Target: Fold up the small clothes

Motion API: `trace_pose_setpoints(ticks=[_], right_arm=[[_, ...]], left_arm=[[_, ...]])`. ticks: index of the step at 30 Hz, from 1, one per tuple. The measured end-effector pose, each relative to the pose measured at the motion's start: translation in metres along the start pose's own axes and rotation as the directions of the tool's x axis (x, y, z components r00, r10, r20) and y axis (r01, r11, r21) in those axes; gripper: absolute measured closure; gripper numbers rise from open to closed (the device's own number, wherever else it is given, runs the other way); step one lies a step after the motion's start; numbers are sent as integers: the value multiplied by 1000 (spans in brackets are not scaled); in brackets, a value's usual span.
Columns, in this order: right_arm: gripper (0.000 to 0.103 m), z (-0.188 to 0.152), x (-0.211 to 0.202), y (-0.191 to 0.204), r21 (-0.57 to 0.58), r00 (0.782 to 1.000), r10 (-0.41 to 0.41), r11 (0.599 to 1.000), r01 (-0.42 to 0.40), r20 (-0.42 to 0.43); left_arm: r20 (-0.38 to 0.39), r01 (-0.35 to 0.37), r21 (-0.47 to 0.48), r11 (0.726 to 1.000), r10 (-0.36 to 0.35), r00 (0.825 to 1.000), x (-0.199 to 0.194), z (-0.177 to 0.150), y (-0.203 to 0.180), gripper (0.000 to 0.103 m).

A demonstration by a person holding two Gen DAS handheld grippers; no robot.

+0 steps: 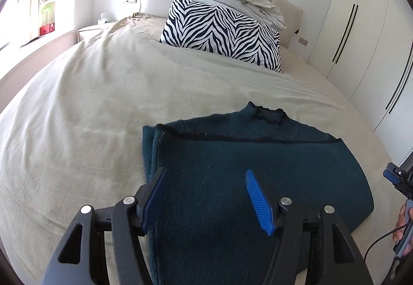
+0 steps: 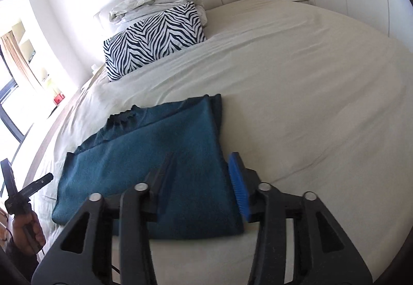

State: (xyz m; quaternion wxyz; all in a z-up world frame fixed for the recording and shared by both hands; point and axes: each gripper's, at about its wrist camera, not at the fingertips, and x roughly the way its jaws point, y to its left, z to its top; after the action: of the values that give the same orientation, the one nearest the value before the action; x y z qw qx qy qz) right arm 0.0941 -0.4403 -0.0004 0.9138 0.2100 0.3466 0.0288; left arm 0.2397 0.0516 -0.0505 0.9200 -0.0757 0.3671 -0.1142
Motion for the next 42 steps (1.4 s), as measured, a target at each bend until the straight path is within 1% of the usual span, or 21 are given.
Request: trace_pose_setpoints(ticks=[3,7,8,11,12,13,15,17,20,23,26,28,31,32,33,34,35,37,38,39,42], right_arm=[[33,25,46,43,-31,983,172,984,-175,-65],[33,38,118,106,-57,940,283,953,-298,-193],[33,38,138,115,-44,929,294,949,-311,-226],[33,25,190,117,43,923,265,964,-264,-278],[39,22,202,105,87,927,247,969,-232,-282],[47,19,207,89,134,926,281,958,-254,-252],[80,14,208,57,204,923,334,933,-296,-189],[84,8,203,23,286,912,395,892,-351,-114],[84,10,181,-19,352,927,375,866,-355,11],[84,8,160,-42,369,950,298,876,-311,92],[81,7,143,-63,412,980,172,890,-197,97],[80,4,130,-52,391,983,172,902,-182,63],[77,-11,110,-6,333,945,325,887,-319,40],[69,-19,111,16,307,929,369,883,-354,10],[49,-29,114,40,280,914,405,880,-383,-26],[37,-40,120,62,258,896,440,873,-413,-56],[31,-51,128,84,244,874,477,862,-444,-91],[31,-72,148,113,231,829,519,850,-474,-207],[31,-82,154,123,211,830,499,864,-457,-247],[33,-88,155,127,170,848,467,884,-436,-252],[42,-87,149,104,239,849,486,866,-438,-205]], left_arm=[[-5,10,14,1000,-10,1000,29,25,-9,35],[-21,-45,41,998,46,999,66,40,-8,35],[-37,-57,38,998,58,998,78,39,-4,35],[-117,-66,-31,997,62,991,112,28,21,35],[-107,-37,-52,998,31,994,117,22,29,35],[-76,-8,-68,998,3,997,116,19,33,35],[-67,12,-85,996,-18,998,118,22,36,34],[-72,27,-82,996,-32,997,123,22,36,32],[-75,52,-78,996,-58,996,126,22,35,29],[-72,60,-85,995,-66,995,125,21,36,29],[-100,30,-70,997,-37,994,119,24,30,29],[-115,-9,-62,998,2,993,100,22,20,29],[-105,-1,-54,999,-5,994,54,0,-6,28],[-98,-12,-22,1000,10,995,40,-12,-18,25],[-104,-31,18,999,33,994,33,-24,-29,23],[-118,-49,53,997,55,991,30,-37,-39,21],[-140,-61,71,996,70,988,31,-48,-44,21],[-190,-84,84,993,98,977,40,-69,-46,20],[-186,-91,98,991,108,977,40,-75,-47,19],[-179,-90,103,991,107,978,40,-76,-47,19],[-197,-85,104,991,105,975,43,-74,-47,17]])
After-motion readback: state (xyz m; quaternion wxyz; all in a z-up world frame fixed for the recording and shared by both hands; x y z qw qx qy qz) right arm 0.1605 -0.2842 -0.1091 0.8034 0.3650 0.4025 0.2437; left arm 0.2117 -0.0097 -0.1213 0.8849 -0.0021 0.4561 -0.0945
